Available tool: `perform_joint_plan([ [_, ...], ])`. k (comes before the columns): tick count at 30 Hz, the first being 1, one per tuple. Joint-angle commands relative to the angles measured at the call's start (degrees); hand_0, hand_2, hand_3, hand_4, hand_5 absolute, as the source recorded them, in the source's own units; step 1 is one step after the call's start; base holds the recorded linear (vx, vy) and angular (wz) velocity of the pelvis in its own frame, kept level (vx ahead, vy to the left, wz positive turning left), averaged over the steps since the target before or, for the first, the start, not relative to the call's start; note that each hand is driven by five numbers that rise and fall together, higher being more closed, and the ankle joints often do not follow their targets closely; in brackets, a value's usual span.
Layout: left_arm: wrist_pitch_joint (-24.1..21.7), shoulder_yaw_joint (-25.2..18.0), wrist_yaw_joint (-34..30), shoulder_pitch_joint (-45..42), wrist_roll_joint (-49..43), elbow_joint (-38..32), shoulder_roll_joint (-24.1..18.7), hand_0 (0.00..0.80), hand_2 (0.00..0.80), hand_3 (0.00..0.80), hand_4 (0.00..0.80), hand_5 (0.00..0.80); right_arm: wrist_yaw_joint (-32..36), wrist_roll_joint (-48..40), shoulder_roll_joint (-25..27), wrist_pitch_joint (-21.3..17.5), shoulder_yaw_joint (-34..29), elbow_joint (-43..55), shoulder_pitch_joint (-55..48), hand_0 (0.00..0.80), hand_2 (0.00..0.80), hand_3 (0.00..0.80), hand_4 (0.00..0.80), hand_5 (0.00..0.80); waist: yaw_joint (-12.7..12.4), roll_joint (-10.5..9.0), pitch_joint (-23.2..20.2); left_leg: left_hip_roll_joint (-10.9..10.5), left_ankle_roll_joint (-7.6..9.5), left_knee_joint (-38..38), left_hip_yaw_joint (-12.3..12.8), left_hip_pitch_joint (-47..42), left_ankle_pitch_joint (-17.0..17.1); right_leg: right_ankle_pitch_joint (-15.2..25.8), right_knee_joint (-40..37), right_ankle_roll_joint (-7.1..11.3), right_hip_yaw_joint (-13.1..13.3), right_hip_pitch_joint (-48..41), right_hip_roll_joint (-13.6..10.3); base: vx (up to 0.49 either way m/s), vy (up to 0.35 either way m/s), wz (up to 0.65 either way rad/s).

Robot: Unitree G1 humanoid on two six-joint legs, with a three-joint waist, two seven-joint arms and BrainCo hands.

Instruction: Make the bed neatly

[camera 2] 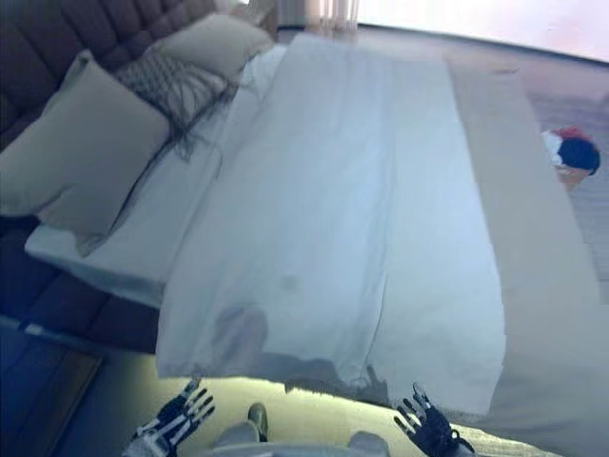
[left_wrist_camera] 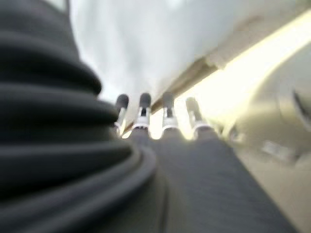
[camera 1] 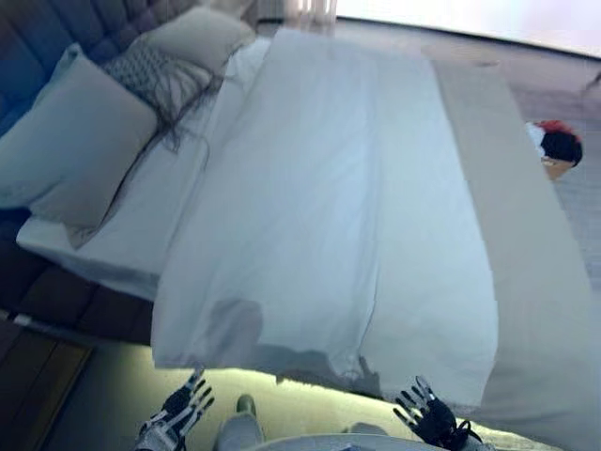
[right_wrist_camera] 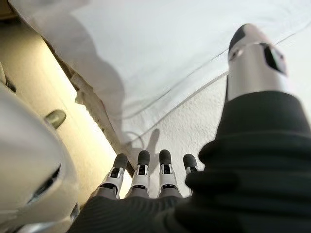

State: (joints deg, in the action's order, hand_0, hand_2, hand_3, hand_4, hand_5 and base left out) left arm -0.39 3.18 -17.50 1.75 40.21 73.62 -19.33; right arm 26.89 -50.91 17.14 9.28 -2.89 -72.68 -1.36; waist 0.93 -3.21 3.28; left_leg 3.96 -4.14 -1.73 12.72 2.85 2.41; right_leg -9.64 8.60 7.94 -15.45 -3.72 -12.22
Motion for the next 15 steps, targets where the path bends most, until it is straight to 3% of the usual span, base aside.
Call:
perform_joint_plan([
  [1, -3.00, 1.21, 5.72, 3.50, -13.19, 2.95, -0.91, 0.000, 0.000, 0.000, 0.000, 0.000, -0.66, 0.02, 0.57, 0.34, 1.56, -1.61, 2.50, 0.000, 0.000, 0.000, 0.000, 0.000, 1.15, 3.04, 0.57, 0.40, -0.87, 2.39, 2.02, -5.73, -4.64, 13.85, -11.18, 1.53, 1.77, 3.83, 1.48, 0.106, 0.015, -0.23],
  [8, -2.13, 6.37, 5.98, 3.57, -16.18, 5.05, 4.09, 0.000, 0.000, 0.000, 0.000, 0.000, -9.02, -1.11, -2.43, -0.45, 0.49, -7.02, 1.18, 0.000, 0.000, 0.000, 0.000, 0.000, 2.75, 3.98, -1.45, 0.30, -0.29, 5.86, 3.29, -9.21, -4.45, 14.07, -13.30, 1.15, 2.52, 1.71, 2.67, 0.069, 0.001, -0.19],
  [15, -1.19, 9.61, 4.97, 3.33, -20.33, 5.38, 7.86, 0.000, 0.000, 0.000, 0.000, 0.000, -10.64, -0.04, -4.23, -1.14, 1.81, -8.50, 2.28, 0.000, 0.000, 0.000, 0.000, 0.000, 2.36, 3.75, -1.88, 0.64, 0.05, 5.74, 3.43, -11.71, -5.19, 13.48, -13.60, 0.56, 2.88, -0.93, 3.31, 0.057, -0.031, -0.14],
])
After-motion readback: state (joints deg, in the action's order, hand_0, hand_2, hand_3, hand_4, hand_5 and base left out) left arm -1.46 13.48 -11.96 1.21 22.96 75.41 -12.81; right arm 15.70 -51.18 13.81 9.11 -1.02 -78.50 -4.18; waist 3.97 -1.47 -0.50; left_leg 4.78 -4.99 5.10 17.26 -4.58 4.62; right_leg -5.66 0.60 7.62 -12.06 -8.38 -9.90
